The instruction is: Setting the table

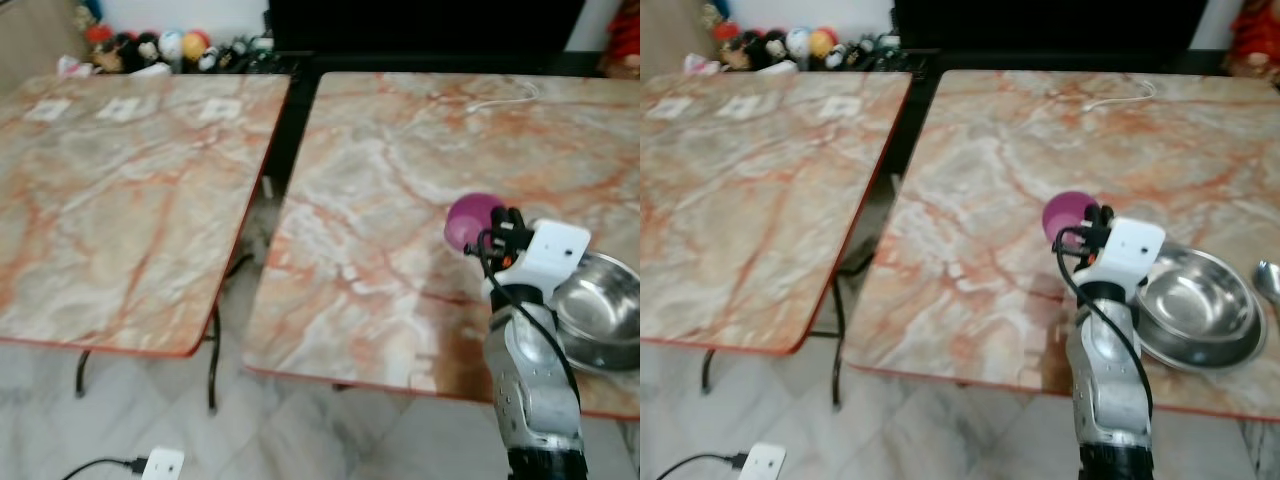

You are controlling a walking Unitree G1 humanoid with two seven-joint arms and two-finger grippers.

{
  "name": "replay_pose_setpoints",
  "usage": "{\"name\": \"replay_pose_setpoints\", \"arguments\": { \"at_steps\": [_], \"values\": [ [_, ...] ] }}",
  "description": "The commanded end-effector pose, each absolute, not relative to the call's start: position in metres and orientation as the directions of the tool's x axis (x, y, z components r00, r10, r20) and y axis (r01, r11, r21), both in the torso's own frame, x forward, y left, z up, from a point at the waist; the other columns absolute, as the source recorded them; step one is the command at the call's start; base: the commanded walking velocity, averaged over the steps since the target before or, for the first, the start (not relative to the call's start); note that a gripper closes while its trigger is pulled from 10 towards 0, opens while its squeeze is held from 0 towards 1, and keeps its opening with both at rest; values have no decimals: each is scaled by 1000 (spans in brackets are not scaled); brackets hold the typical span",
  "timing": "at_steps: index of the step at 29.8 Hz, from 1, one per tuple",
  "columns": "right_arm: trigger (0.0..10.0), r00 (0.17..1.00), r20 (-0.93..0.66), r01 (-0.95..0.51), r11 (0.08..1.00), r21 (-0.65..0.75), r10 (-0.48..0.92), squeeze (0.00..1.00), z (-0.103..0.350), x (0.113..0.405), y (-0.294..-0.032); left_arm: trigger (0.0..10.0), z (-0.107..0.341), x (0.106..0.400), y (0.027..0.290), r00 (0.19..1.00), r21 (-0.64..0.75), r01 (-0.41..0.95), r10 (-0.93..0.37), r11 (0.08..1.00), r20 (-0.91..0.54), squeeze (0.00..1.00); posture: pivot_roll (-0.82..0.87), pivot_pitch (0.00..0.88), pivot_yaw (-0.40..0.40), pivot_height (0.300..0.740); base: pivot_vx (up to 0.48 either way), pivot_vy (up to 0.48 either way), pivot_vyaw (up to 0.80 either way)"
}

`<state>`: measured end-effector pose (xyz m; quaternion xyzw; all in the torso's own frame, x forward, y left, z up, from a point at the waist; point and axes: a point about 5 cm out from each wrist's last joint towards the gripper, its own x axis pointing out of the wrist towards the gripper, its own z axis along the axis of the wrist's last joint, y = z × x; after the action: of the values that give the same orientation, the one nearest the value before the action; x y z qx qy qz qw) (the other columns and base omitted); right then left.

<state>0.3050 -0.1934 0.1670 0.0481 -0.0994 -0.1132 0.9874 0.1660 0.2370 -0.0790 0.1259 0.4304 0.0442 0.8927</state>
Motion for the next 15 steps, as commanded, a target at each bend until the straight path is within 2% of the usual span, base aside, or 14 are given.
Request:
{"name": "replay_pose_setpoints", "arguments": {
  "at_steps": [1, 10, 15],
  "values": [
    [10000, 953, 197, 206, 970, 131, -229, 0, 171, 306, -189, 10000, -81, 158, 242, 606, 275, 29, 202, 961, -770, 0, -80, 108, 44, 740, 0, 0, 0],
    [10000, 956, 208, 182, 976, 123, -204, 0, 177, 309, -188, 10000, -81, 159, 240, 609, 280, 36, 201, 959, -767, 0, -81, 97, 41, 740, 0, 0, 0],
    [10000, 972, 100, 202, 973, 113, -213, 0, 179, 314, -197, 10000, -82, 158, 240, 606, 280, 46, 196, 959, -771, 0, -86, 95, 43, 740, 0, 0, 0]
  ]
}}
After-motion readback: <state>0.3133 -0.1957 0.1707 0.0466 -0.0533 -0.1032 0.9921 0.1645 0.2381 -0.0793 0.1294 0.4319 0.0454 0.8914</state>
